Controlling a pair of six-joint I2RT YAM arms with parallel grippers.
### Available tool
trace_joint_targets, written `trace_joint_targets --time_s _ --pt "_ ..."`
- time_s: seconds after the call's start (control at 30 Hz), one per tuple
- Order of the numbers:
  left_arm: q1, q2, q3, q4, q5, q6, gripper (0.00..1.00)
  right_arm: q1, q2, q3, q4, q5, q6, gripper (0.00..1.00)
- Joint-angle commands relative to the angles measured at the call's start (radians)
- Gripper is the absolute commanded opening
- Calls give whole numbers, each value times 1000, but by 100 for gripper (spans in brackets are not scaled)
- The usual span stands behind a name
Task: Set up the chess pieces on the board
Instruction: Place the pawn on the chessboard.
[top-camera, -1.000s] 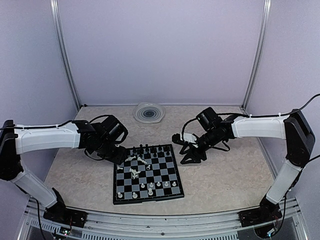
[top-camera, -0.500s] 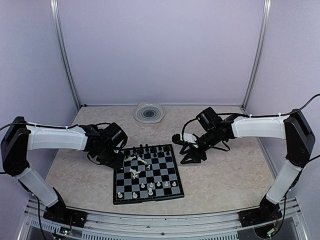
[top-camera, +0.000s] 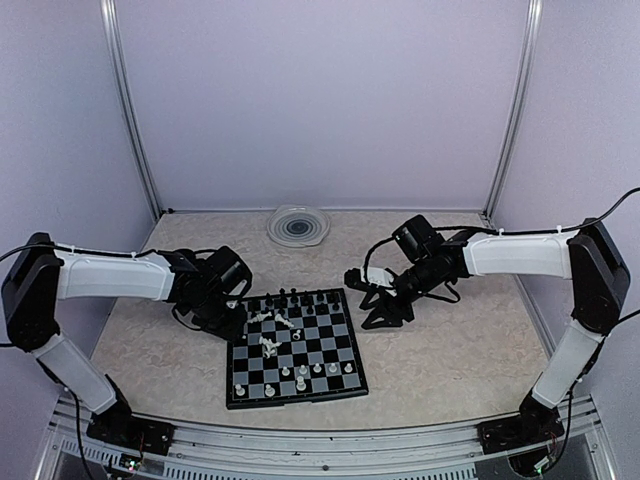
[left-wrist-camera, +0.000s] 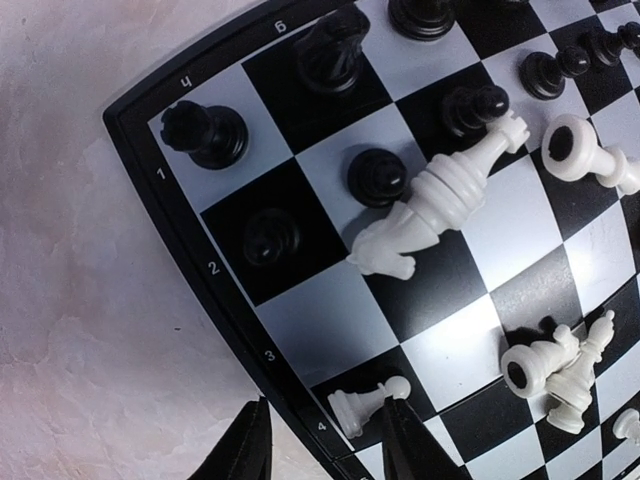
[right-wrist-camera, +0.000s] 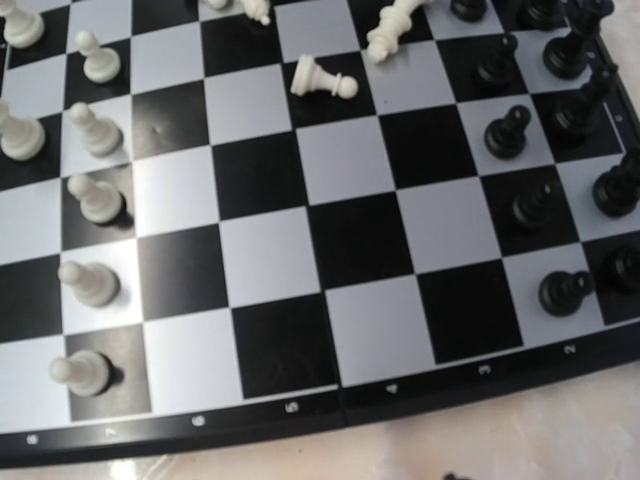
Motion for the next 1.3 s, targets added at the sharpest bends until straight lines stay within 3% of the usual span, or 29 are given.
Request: trace_joint_targets --time_s 0.0,0.63,1.07,1.27 --pt "18 14 -3 11 41 0 35 10 10 17 -18 -4 -9 52" --pt "86 -8 -73 90 195 -41 10 13 13 20 -22 -15 -8 53" --pt "148 -120 -172 235 321 -66 4 50 60 110 -73 -73 39 55" --pt "147 -181 -195 327 412 -100 3 61 78 239 -103 -106 106 54"
